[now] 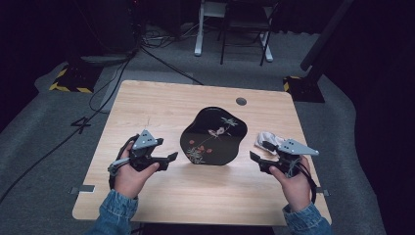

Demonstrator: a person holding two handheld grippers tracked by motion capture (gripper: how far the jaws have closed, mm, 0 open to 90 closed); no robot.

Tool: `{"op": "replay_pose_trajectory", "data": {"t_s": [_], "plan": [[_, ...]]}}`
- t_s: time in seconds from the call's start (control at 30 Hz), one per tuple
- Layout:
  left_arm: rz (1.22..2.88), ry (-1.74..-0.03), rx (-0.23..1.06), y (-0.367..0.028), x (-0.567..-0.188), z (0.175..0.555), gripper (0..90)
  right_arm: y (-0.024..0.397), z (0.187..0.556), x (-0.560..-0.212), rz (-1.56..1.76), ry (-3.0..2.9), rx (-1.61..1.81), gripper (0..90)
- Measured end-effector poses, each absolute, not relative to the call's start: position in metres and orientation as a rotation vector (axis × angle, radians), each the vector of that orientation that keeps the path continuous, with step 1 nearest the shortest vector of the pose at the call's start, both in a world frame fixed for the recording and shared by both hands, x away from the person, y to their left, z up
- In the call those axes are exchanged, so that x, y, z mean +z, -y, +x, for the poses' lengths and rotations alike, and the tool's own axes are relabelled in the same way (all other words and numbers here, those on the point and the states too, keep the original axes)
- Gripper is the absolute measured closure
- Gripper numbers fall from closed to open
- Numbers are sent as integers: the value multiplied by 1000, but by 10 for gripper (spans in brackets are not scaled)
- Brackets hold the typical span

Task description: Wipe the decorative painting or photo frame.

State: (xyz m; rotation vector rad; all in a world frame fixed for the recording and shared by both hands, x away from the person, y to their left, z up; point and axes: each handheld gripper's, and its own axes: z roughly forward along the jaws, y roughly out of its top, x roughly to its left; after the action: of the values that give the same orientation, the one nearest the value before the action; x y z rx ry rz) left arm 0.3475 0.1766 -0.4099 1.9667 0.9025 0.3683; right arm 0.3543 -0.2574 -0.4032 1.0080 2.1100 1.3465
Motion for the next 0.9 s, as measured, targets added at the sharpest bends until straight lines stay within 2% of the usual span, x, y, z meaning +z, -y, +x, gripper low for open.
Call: {"op": "replay_pose_trajectory", "data": {"t_s": [0.37, 0.5, 0.9], "plan": [[2047, -993, 369, -224, -432, 334, 169, 300, 341, -415, 1076, -2151, 1234, 305], [2082, -1022, 374, -233, -442, 335, 165, 315, 339, -424, 1139, -2156, 1215, 262], [2190, -1147, 338, -258, -479, 338, 166, 353, 342, -468, 1244, -2215, 1053, 230]]}}
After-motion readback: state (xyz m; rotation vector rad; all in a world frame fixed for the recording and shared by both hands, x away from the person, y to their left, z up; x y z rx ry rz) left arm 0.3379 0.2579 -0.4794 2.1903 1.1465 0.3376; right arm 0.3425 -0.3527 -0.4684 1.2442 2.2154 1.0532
